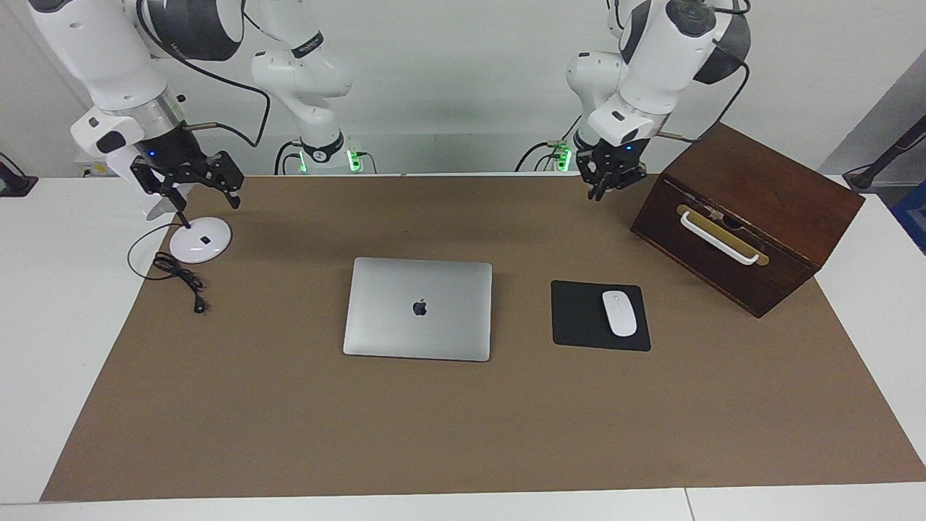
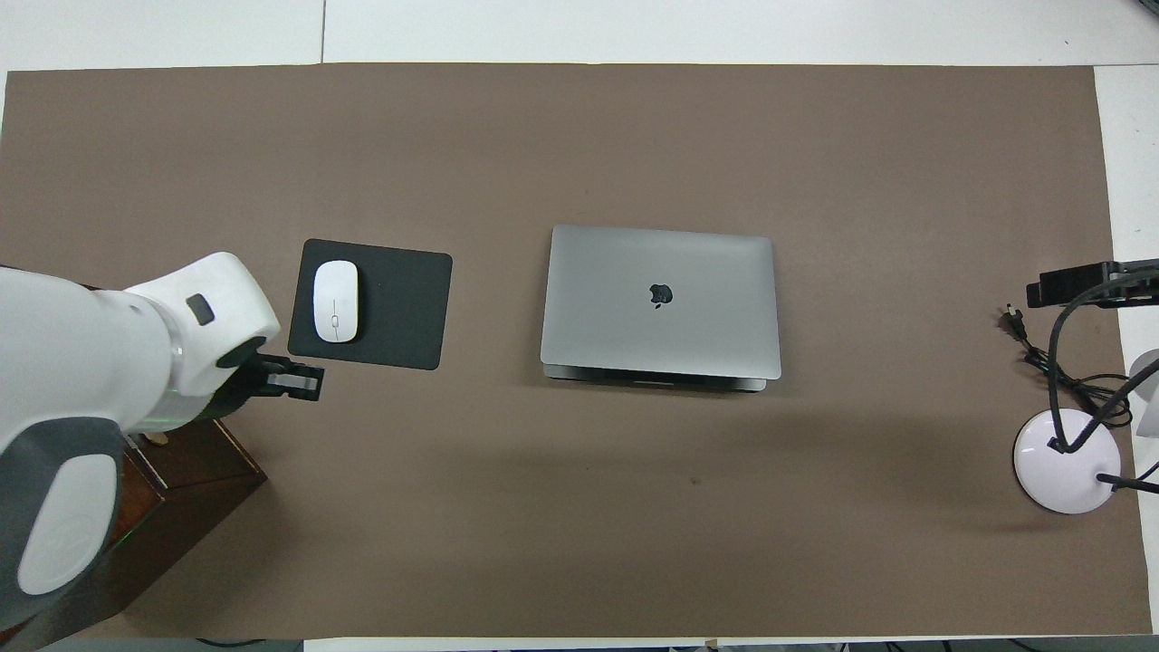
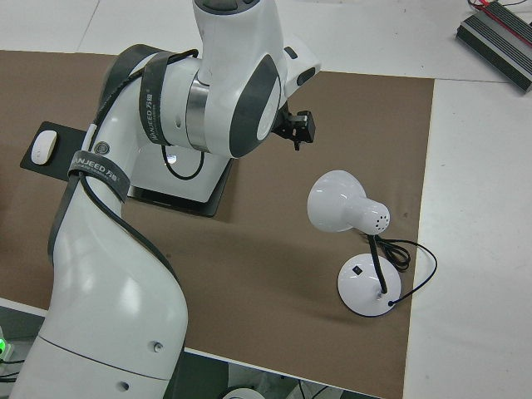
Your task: Close laptop with both arms
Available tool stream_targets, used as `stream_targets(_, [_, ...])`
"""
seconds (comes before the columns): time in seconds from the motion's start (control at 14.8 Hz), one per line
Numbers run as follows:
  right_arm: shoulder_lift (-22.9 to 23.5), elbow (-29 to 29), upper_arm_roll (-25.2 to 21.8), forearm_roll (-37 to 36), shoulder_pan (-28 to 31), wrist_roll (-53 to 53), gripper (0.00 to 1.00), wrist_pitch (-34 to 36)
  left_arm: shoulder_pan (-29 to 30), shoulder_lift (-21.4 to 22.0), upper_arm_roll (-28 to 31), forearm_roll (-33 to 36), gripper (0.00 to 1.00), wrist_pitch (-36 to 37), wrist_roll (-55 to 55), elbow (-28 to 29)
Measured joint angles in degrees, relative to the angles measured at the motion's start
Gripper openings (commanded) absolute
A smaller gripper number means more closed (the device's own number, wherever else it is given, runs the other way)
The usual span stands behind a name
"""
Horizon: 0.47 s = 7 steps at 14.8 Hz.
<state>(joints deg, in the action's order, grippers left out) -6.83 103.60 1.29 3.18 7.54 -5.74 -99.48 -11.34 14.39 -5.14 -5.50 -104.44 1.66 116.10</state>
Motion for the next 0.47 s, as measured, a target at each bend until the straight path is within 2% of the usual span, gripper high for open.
stream_targets(0.27, [0.0, 0.0, 0.2, 0.0, -0.1, 0.0, 1.00, -0.4, 5.6, -1.0, 0.1, 2.8, 1.00, 0.9, -0.8, -4.2])
stream_targets(0.47, [0.0, 0.0, 0.3, 0.0, -0.2, 0.0, 1.00, -0.8, 9.1, -4.0, 0.0, 3.0, 1.00, 3.5, -0.8, -10.5])
